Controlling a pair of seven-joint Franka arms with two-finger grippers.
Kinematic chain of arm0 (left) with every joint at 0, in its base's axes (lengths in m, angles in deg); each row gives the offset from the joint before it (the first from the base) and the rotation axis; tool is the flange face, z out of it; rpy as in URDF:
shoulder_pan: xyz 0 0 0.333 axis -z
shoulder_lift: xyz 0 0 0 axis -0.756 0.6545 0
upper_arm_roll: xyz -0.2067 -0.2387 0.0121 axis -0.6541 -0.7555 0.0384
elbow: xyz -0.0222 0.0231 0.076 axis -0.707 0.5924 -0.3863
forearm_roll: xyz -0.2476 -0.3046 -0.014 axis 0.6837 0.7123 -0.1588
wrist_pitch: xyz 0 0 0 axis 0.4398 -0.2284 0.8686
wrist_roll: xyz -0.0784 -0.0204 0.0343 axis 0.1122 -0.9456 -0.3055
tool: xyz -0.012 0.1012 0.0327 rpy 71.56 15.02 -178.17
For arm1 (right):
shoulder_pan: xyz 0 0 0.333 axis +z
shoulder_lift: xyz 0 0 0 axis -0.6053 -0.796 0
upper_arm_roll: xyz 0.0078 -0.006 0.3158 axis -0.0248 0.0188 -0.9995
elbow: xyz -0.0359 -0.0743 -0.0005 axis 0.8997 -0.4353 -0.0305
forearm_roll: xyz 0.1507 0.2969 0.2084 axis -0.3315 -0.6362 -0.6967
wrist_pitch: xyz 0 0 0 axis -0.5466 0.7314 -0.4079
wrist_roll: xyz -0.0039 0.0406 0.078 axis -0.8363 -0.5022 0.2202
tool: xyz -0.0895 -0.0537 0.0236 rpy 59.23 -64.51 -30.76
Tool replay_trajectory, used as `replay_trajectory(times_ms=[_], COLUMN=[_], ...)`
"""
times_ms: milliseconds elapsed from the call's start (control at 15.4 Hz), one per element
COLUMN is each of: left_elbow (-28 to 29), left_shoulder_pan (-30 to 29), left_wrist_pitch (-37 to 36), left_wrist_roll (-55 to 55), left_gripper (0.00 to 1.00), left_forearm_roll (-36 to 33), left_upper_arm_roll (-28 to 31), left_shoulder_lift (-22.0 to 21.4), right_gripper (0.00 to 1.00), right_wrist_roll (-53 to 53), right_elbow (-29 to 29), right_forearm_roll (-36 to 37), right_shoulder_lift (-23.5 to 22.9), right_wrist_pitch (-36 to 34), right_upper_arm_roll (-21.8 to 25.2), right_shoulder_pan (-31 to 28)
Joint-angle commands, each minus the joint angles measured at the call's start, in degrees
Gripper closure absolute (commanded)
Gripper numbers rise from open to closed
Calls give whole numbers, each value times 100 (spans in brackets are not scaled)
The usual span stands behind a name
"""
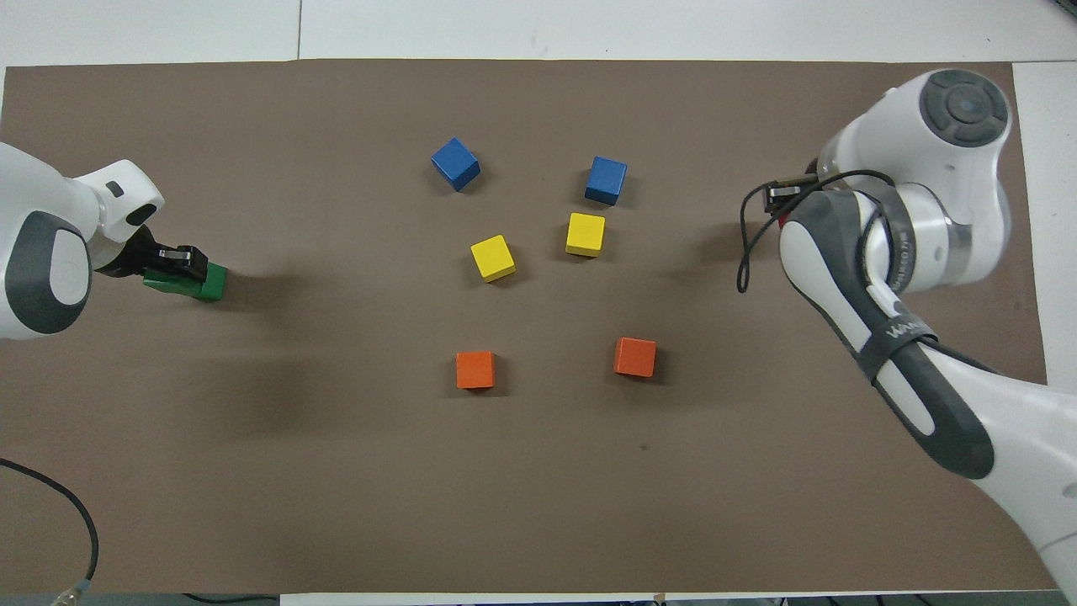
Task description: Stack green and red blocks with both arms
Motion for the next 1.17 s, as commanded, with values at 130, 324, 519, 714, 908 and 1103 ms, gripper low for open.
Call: replay_trajectory(times_ms=[130,324,519,714,908,1103], left_elbow=[363,469,461,294,-512,-1006], left_shoulder_pan=[34,34,34,34,17,43], left_wrist_pitch=[306,421,351,-69,-1148,-2019], left_wrist_roll=[-200,-209,-253,-244,-122,256], left_gripper=[59,0,0,0,0,0], left_forearm_roll=[30,30,30,30,30,30], left_upper_arm_roll=[33,33,33,33,41,-2], left_shoulder_lift=[-96,-122,-131,-350,-552,-886], right_gripper=[100,100,100,100,100,32], right_wrist_roll=[-1367,-1500,-1640,-1711,-1545,-1518], right_elbow=[1095,1105,1105,1113,1105,1105], right_forearm_roll=[59,59,59,-3,-38,-47], right_shoulder_lift=[437,446,446,438,438,438], right_wrist_pitch=[935,962,988,1103,1112,1120], right_upper_arm_roll=[-101,-101,-110,-110,-110,-110], right_shoulder_pan=[-406,-424,-494,-564,-564,-564])
